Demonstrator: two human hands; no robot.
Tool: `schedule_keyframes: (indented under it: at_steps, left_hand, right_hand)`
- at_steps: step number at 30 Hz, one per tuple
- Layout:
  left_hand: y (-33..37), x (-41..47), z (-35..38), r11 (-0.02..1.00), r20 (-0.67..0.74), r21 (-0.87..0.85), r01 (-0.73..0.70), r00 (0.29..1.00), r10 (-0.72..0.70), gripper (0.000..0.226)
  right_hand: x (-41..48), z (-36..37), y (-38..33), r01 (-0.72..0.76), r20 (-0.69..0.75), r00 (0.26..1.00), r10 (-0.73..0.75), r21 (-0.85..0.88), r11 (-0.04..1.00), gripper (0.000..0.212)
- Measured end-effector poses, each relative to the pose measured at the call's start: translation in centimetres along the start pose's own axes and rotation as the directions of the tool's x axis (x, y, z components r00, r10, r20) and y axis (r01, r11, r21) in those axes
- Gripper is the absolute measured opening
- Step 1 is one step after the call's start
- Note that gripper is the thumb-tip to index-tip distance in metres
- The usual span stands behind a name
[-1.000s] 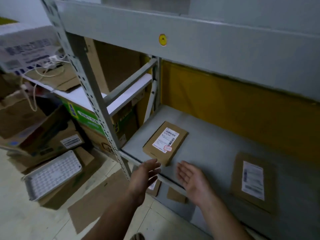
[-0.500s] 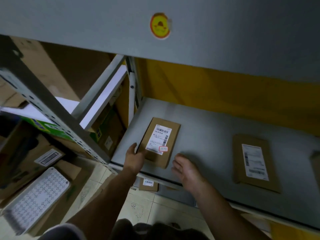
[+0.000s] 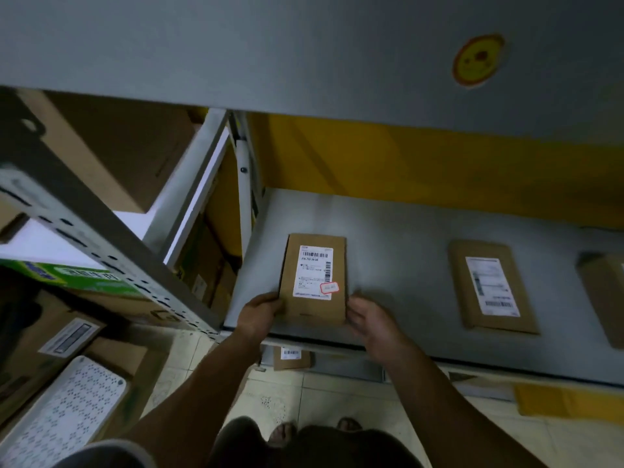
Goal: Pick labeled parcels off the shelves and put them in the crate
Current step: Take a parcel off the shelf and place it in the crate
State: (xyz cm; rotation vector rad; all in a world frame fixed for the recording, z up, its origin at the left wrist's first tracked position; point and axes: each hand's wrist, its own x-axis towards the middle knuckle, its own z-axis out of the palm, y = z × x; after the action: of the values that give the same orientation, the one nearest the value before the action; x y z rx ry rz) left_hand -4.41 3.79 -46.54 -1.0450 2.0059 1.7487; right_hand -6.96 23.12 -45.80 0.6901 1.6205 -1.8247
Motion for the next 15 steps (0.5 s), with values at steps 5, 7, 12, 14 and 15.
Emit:
schedule_keyframes:
  at_steps: [5, 7, 12, 14, 15]
  left_hand:
    - [-1.2, -1.2, -0.9, 0.959, 0.096, -0.281, 0.042, 0.995, -0.015, 0.030]
    - [-1.9, -2.0, -1.1, 0.934, 0.142, -0.351, 0.065, 0.990, -0.015, 0.029]
    - [-2.9, -4.4, -2.5, 0.889, 0.230, -0.457, 0.031, 0.969, 0.084, 0.031]
    - [-2.7, -5.2, -3.1, 0.874, 0.276, -0.485, 0.002, 0.949, 0.151, 0.035]
    - [-2.5, -5.8, -3.3, 0.865, 0.297, -0.502, -0.007, 0.938, 0.180, 0.037]
  right_hand:
    - [-1.5, 0.6, 1.3, 0.023, -0.044, 0.999, -0.022, 0.017, 1.000, 0.021]
    - [-2.2, 0.6, 2.0, 0.050, -0.065, 0.997, -0.048, 0.020, 0.999, 0.018]
    - [-4.5, 0.6, 2.3, 0.192, -0.063, 0.980, -0.189, 0.037, 0.981, 0.021]
    - [-5.3, 0.4, 2.2, 0.239, -0.054, 0.970, -0.236, 0.058, 0.969, 0.018]
    - [-5.7, 0.3, 2.3, 0.260, -0.054, 0.965, -0.257, 0.072, 0.963, 0.017]
